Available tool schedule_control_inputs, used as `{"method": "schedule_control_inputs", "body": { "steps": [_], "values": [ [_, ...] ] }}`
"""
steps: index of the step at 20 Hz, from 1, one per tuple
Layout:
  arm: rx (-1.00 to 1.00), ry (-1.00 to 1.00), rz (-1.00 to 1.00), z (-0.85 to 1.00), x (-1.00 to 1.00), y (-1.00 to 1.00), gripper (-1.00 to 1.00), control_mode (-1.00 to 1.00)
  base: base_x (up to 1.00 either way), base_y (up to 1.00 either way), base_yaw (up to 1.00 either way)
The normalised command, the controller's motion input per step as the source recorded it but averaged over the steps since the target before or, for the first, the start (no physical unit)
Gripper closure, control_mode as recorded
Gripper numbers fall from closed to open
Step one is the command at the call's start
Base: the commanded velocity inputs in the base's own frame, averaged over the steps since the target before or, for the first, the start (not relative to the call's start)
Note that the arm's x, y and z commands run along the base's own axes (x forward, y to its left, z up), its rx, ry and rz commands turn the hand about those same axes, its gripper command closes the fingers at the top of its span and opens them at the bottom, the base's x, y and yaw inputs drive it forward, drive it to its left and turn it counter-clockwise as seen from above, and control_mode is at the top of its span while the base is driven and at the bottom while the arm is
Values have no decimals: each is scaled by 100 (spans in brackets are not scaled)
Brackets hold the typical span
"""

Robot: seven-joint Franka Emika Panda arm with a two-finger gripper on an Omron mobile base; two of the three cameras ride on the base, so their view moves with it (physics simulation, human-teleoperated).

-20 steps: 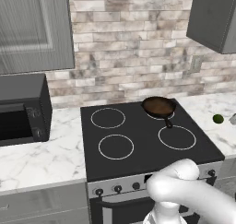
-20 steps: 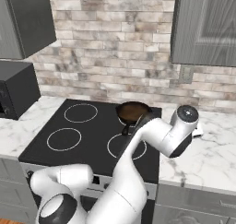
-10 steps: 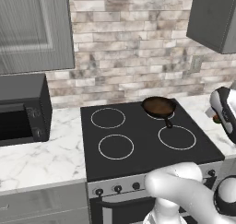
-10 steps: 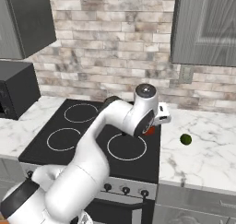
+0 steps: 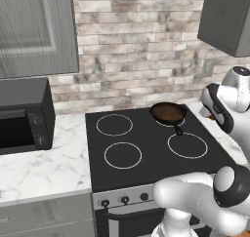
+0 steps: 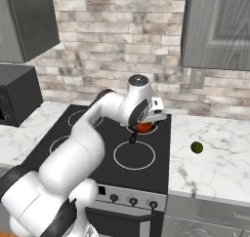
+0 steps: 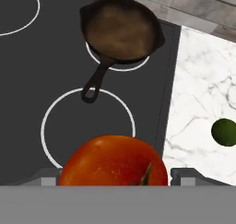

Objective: Put the lime and tomato in the pan. Then turn on the rear right burner and set the heat to medium.

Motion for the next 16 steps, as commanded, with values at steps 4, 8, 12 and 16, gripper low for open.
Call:
{"method": "schedule_control_inputs", "body": {
  "steps": [4, 8, 12, 16],
  "values": [
    [1, 0, -1, 0, 66, 19, 100, -100, 0, 0, 0],
    [2, 5, -3, 1, 60, 3, 100, -100, 0, 0, 0],
    [2, 4, -3, 0, 58, 0, 100, -100, 0, 0, 0],
    [2, 5, -4, 4, 51, 0, 100, -100, 0, 0, 0]
  ]
}}
